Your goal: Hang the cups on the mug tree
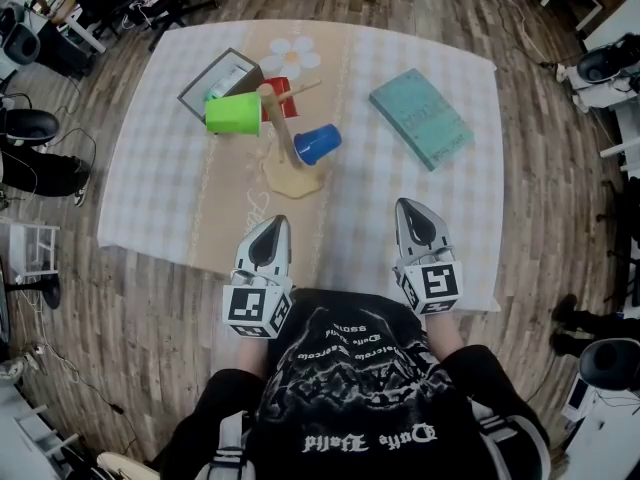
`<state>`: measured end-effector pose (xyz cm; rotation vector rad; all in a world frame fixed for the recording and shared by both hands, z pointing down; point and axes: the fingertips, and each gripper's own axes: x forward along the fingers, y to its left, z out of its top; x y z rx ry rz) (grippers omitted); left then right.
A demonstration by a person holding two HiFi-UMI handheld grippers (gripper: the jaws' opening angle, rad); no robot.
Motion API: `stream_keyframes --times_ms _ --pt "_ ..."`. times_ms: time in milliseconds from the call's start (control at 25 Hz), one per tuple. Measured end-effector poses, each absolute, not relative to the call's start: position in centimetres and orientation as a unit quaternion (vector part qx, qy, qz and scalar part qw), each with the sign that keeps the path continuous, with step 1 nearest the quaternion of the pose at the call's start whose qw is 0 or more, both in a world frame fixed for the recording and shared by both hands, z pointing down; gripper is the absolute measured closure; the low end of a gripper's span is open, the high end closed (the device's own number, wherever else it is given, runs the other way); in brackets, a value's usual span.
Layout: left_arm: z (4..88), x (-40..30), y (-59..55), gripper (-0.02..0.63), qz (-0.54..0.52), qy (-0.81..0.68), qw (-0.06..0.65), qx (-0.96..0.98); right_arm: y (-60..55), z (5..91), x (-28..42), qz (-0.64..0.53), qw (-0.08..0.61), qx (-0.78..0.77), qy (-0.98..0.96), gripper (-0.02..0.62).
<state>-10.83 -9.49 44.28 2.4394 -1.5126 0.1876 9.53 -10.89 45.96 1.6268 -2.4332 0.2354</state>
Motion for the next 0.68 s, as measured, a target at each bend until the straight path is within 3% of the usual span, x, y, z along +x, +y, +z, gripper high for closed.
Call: stream_keyframes --times_ms 680 --pt "43.89 -10.17 -9.62 0.586 0.076 -0.508 0.117 0.850 -11.12 45.93 9.50 0.069 0.108 0.556 -0.821 0.588"
